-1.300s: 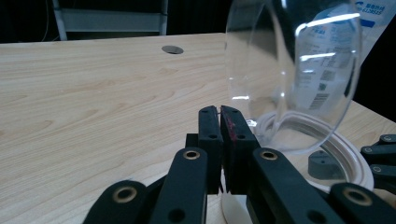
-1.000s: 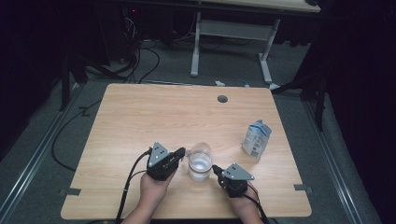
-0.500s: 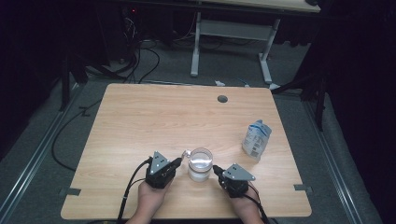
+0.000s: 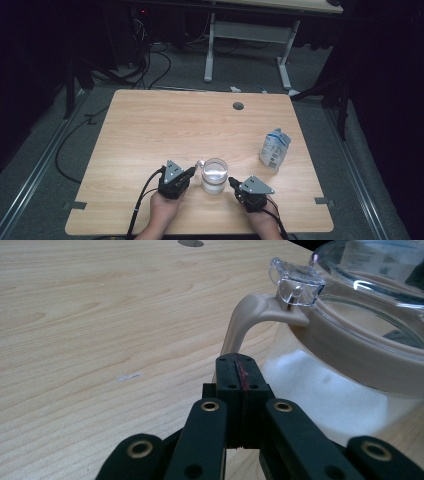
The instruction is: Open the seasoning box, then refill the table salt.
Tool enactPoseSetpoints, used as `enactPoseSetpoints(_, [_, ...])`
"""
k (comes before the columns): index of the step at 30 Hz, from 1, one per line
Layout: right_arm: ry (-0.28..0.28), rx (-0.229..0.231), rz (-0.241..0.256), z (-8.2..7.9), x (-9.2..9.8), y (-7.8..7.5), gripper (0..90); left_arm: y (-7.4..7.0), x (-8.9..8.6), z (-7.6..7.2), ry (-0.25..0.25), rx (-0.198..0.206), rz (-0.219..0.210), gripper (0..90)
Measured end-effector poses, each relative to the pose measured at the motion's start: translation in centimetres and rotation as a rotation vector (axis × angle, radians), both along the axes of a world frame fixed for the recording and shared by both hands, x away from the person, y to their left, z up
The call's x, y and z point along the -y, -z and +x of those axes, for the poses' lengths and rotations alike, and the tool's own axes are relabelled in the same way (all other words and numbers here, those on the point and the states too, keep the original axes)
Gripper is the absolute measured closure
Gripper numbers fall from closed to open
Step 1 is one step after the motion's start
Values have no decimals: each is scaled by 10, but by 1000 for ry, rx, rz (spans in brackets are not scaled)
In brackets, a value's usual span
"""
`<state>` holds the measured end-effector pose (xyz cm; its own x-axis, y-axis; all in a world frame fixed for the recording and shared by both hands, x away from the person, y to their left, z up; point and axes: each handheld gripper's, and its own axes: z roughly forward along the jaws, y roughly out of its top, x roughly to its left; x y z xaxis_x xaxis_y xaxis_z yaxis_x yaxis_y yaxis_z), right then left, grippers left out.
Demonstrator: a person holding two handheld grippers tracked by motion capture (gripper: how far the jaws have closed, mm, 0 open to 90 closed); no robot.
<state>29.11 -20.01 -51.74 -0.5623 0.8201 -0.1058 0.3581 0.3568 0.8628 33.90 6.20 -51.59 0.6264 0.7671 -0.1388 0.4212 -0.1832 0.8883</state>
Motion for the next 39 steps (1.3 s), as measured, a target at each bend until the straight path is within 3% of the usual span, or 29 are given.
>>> enactPoseSetpoints(15, [11,10,3,-2,5,-2,899,-3,18,33,18,3,11,900])
enactPoseSetpoints(19, [15,7,1,-2,6,-1,900,-2,18,36,14,-3,-5,900])
enactPoseSetpoints(25, [22,9,2,-4,8,-2,900,-2,1,27,-4,9,-7,899])
enactPoseSetpoints(27, [26,10,4,-5,9,-2,900,-3,-15,20,-25,17,-4,871])
enactPoseSetpoints(28, [28,10,5,-5,9,-2,900,-3,-17,12,-104,11,-176,858])
enactPoseSetpoints(29, [28,12,6,-5,10,-3,900,-3,-23,7,-126,10,-213,842])
enactPoseSetpoints(30, [31,10,8,-5,10,-4,900,-4,-35,3,-129,18,-188,818])
enactPoseSetpoints(31, [31,11,9,-5,11,-4,900,-5,-50,0,-117,25,-118,789])
enactPoseSetpoints(32, [33,14,12,-5,11,-5,900,-5,-52,-5,-163,10,-220,764])
enactPoseSetpoints(33, [34,17,16,-5,11,-6,900,-5,-64,-8,-168,17,-172,739])
enactPoseSetpoints(34, [35,15,21,-5,11,-7,900,-6,-80,-10,-155,24,-89,715])
enactPoseSetpoints(35, [36,18,19,-4,11,-7,900,-6,-92,-13,-152,31,-37,686])
enactPoseSetpoints(37, [38,21,19,-4,11,-8,900,-6,-100,-16,-170,35,-32,643])
enactPoseSetpoints(38, [42,19,22,-2,11,-10,900,-3,-119,-21,-179,52,42,619])
enactPoseSetpoints(39, [42,19,25,-2,10,-11,900,0,-130,-24,-201,43,39,600])
